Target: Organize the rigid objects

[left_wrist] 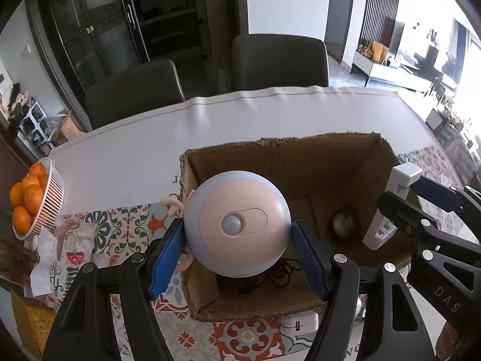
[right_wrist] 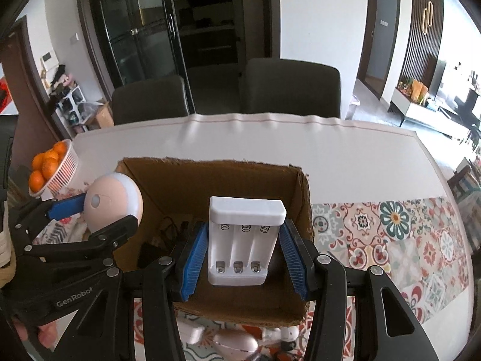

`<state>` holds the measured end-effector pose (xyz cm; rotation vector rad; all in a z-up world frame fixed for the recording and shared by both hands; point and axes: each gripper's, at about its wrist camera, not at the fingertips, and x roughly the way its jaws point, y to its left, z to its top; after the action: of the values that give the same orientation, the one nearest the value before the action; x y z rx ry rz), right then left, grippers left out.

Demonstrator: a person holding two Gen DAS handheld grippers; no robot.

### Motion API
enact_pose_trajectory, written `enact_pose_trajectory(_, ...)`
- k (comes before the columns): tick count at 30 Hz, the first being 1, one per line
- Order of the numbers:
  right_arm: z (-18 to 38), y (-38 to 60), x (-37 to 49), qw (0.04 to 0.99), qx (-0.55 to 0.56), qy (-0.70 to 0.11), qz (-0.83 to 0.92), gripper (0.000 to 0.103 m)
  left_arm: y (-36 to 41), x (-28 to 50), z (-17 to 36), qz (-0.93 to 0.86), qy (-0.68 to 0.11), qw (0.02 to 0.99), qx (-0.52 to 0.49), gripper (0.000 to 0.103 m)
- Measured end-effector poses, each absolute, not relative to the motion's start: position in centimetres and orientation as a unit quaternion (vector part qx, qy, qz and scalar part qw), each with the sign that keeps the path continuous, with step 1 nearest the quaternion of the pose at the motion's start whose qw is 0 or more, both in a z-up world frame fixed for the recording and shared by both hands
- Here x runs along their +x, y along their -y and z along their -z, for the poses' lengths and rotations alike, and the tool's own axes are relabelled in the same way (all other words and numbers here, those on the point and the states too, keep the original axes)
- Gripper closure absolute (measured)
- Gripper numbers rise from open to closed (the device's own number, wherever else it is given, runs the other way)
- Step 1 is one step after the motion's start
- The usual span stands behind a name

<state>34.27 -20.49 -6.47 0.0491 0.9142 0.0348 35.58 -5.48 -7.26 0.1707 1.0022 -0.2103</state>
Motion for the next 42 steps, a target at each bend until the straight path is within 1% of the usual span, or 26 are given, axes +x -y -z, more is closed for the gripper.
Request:
enact_pose_trajectory(5, 7.2, 20.5, 34.5, 0.892, 0.02, -0.452, -0.018, 0.052, 5.7, 35.8, 8.0, 0.102, -0.489, 0.862, 0.084, 0.032)
enact_pose_trajectory(7, 7.2, 20.5, 34.6, 0.89, 0.02, -0.454, -0.017, 0.052, 5.7, 35.7, 8.1, 0.096, -0.487, 0.864, 0.085, 0.037)
enact_pose_trajectory(9, 7.3, 20.6, 34.6, 0.89, 0.02, -0.455, -0.016, 0.052, 5.7, 35.5, 7.8, 0.09, -0.48, 0.868, 0.092, 0.037)
enact_pose_trajectory(12, 7.5, 20.9, 34.5, 0.888, 0.024, -0.459, -0.013, 0.047, 5.6, 35.4, 7.3, 0.086, -0.476, 0.87, 0.098, 0.035)
enact_pose_trajectory(16, 7.4, 21.2, 34.0, 0.889, 0.031, -0.457, -0.004, 0.047, 5.3, 34.5, 6.6, 0.083, -0.465, 0.876, 0.098, 0.035)
enact_pose_trajectory(35, 2.4, 20.9, 27.4, 0.931, 0.028, -0.363, 0.01, 0.047, 4.0, 27.7, 2.6, 0.075, -0.406, 0.909, 0.058, 0.035)
enact_pose_trajectory(37, 2.2, 21.0, 26.6, 0.934, 0.027, -0.355, 0.015, 0.044, 4.0, 26.9, 2.3, 0.076, -0.399, 0.912, 0.058, 0.034)
enact_pose_trajectory(42, 1.9, 21.3, 24.7, 0.94, 0.034, -0.338, 0.024, 0.042, 4.0, 25.1, 2.0, 0.081, -0.385, 0.918, 0.057, 0.033)
